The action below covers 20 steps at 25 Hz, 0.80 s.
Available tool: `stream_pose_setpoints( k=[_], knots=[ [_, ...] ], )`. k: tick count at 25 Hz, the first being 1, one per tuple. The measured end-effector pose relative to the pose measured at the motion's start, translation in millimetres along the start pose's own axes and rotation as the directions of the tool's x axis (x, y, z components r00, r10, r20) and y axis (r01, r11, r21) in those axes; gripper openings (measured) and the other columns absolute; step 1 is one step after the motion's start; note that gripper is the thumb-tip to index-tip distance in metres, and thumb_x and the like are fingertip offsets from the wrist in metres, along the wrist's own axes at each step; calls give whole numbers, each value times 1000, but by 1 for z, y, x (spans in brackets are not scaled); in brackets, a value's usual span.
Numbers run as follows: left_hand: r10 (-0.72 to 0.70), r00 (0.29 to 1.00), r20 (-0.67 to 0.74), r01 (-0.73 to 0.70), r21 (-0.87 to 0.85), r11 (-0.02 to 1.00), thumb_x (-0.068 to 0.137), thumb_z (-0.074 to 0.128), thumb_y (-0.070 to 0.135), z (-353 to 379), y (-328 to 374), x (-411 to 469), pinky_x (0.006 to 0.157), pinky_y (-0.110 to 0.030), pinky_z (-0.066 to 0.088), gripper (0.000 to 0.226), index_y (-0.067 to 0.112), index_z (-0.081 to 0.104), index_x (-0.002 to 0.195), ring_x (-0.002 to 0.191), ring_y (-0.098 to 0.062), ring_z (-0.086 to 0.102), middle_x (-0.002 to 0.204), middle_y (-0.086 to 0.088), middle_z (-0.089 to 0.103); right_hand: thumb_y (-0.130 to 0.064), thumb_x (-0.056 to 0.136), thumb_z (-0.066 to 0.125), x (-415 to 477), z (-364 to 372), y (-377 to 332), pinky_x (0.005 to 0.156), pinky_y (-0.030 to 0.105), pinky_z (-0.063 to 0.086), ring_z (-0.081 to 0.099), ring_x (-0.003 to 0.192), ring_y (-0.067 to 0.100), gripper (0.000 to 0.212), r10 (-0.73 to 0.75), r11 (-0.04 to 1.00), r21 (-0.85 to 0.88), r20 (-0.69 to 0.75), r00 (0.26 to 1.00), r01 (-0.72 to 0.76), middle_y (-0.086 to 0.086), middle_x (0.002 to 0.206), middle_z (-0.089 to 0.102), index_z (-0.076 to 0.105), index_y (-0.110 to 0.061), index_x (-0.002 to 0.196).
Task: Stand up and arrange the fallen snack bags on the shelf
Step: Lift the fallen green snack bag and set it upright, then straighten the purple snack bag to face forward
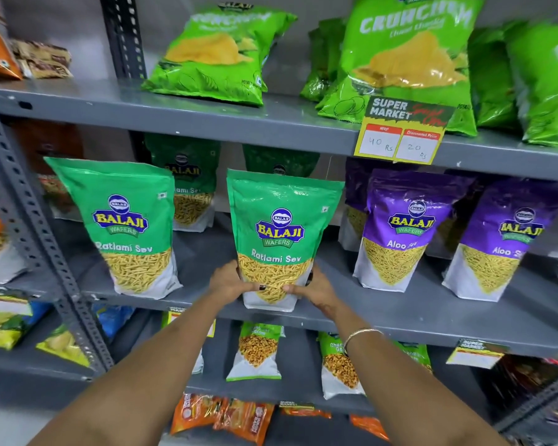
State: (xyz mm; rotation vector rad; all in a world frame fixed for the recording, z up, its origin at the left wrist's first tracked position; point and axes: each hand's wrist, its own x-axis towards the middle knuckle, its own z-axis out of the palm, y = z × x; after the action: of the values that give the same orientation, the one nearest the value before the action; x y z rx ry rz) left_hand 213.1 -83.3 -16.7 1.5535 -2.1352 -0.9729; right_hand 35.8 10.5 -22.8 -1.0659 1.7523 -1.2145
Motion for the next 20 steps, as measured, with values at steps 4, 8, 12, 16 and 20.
stream_pose_setpoints(
  k=[4, 8, 12, 16, 20],
  knots=[
    [13, 1000, 14, -13, -33, 999, 64, 80, 38, -1, -3, -3, 96, -39, 48, 65, 7, 56, 116, 116, -32, 57, 123, -14, 64, 1, 70, 75, -10, 4, -3, 89, 23, 41, 48, 107, 13, 70, -18, 1000, 19, 6, 1000, 18, 13, 131, 55, 41, -5, 131],
    [43, 997, 58, -41, -38, 998, 68, 78, 33, -2, -1, 0, 99, -36, 43, 69, 7, 50, 126, 124, -29, 51, 134, -12, 57, 3, 71, 74, -8, 6, -2, 71, 4, 48, 49, 110, 14, 73, -50, 998, 45, 31, 998, 48, 10, 127, 54, 38, -6, 134],
    [-83, 952, 295, 57, 94, 994, 74, 73, 32, -17, 6, 0, 99, -35, 41, 72, 6, 40, 133, 119, -27, 51, 140, -12, 49, -13, 69, 79, -2, -11, 6, 97, 29, 43, 46, 125, 22, 78, 46, 997, -56, 16, 999, -45, 5, 132, 48, 37, -6, 135],
    [-434, 710, 555, 159, 473, 866, 87, 52, 44, -19, 35, -7, 108, -38, 41, 36, 8, 53, 94, 94, -19, 60, 103, -7, 63, -24, 72, 78, 4, -86, 26, 74, 27, 42, 55, 92, 24, 43, 176, 910, -353, -148, 973, -218, 11, 98, 57, 52, -1, 97],
    [-445, 560, 699, 127, 459, 879, 94, 42, 29, 47, 87, -10, 111, -44, 36, 25, 10, 49, 81, 133, -29, 45, 108, -10, 60, -18, 71, 79, 12, -185, 60, 51, 16, 35, 45, 48, 3, 35, 237, 892, -353, -164, 958, -281, -15, 46, 56, 44, -18, 64]
  ],
)
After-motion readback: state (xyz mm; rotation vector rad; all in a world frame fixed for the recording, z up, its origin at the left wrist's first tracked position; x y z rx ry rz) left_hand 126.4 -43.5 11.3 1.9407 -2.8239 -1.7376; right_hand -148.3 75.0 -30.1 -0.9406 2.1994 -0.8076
